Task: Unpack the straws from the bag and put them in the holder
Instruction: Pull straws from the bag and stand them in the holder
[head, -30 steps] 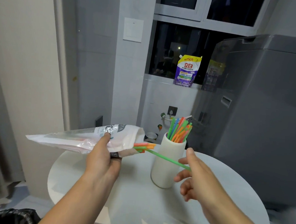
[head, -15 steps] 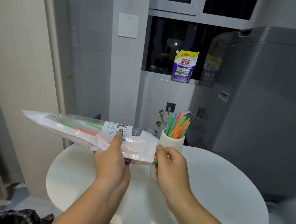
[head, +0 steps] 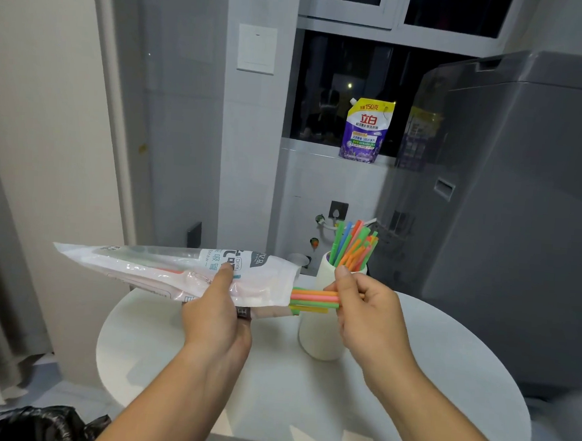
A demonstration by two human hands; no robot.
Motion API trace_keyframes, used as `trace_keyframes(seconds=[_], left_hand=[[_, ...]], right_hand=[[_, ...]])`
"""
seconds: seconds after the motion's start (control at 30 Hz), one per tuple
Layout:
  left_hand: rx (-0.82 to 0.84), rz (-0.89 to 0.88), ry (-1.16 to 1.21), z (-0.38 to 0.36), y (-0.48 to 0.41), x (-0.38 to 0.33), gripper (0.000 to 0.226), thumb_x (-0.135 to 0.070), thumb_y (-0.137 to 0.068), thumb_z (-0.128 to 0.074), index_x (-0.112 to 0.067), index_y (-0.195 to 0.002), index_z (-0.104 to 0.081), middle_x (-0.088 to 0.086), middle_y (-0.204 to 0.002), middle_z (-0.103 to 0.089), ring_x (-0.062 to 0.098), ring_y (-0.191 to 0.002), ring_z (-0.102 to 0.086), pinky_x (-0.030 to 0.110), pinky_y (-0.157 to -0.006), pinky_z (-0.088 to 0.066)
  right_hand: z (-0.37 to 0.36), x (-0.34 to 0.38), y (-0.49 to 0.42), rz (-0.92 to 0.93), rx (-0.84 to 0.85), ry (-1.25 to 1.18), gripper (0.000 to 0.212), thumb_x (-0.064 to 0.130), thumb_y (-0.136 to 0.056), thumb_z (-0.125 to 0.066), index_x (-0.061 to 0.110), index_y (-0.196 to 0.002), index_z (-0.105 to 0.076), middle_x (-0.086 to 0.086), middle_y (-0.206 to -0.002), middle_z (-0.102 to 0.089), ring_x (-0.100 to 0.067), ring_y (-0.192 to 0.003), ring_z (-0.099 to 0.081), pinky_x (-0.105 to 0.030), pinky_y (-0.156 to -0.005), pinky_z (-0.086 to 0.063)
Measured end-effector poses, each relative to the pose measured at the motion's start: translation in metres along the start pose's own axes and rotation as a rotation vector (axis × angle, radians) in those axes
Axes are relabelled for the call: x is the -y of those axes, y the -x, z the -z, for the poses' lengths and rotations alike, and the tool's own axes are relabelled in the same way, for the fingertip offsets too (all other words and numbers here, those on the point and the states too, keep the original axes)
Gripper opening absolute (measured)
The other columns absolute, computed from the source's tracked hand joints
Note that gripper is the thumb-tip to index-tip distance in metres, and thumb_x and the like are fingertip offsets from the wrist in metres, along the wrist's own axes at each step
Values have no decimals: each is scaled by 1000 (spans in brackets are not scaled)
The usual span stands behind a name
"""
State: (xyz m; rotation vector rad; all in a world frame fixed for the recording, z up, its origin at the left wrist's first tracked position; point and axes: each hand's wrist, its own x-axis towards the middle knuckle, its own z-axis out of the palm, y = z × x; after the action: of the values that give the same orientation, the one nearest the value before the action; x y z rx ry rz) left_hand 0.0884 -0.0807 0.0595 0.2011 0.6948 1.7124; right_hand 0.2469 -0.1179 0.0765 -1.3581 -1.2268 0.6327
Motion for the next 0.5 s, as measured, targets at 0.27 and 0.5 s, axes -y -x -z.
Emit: trace_keyframes(seconds=[0.27, 0.5], left_hand=[[12, 123, -15, 4, -3, 6, 37, -10, -99, -66, -9, -137, -62, 9, -125, -75, 21, -103, -76, 39, -70, -64], [9, 149, -30, 3, -1, 11, 34, -9, -99, -67, -7, -133, -65, 10, -123, -76, 22, -99, -77, 38, -71, -65]], right_hand=[[-3, -6, 10, 200, -100, -34, 26, 28, -101, -57, 19, -77, -61, 7, -60, -58, -10, -57, -50, -22, -55, -40], [-11, -12, 8, 18, -101, -269, 24, 43, -91, -70, 24, -79, -61, 3, -72, -65, -10, -61, -58, -27, -57, -42]])
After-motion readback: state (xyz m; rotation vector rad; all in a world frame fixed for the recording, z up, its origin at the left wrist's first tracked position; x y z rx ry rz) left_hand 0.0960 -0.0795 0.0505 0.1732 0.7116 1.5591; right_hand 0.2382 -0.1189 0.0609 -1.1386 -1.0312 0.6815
